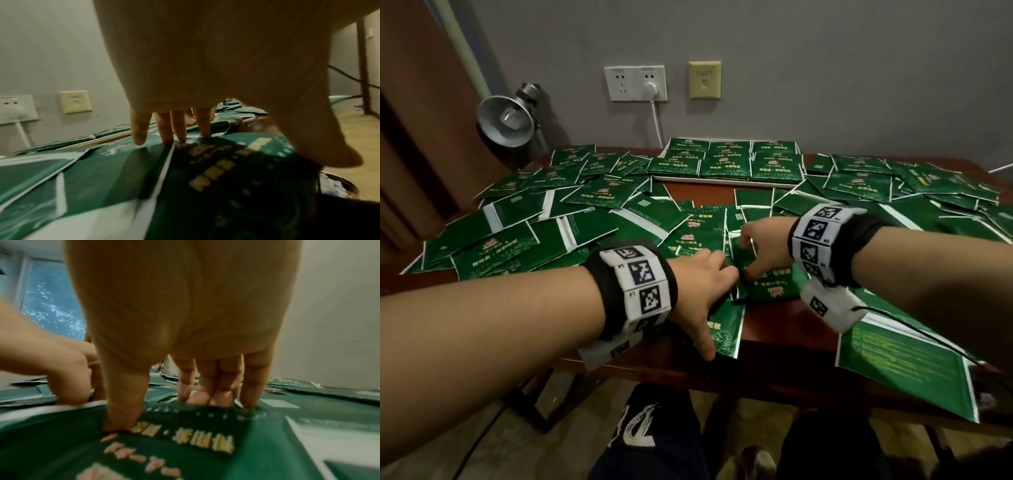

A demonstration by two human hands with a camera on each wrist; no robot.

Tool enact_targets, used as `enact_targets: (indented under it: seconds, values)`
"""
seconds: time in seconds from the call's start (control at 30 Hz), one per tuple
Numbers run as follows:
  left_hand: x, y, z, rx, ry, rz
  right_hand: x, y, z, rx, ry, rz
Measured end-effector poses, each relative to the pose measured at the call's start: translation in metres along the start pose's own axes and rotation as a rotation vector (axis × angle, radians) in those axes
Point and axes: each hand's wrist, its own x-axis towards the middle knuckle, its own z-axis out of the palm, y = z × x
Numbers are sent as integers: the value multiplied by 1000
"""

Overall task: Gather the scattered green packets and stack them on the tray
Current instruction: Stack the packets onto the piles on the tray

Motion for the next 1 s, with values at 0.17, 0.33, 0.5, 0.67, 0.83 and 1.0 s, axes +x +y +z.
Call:
enact_targets:
  seconds: [0.17, 0.33, 0.5, 0.67, 0.83, 1.0]
  values:
    - [-6, 2, 8, 136, 102, 71, 2, 3, 4, -111, -74, 2]
    - [-10, -6, -7, -242, 171, -35, 3, 18, -3, 12, 95, 83]
    - [-9, -11, -32, -424, 222, -119, 0, 34, -18, 161, 262, 206]
    - [-26, -34, -87, -704, 386, -229, -6, 45, -25, 215, 290, 272]
    - [-41, -64, -129, -758, 505, -456, -8, 43, -28, 213, 261, 280]
    - [-8, -58, -109, -222, 184, -464, -8, 32, -22, 193, 215, 251]
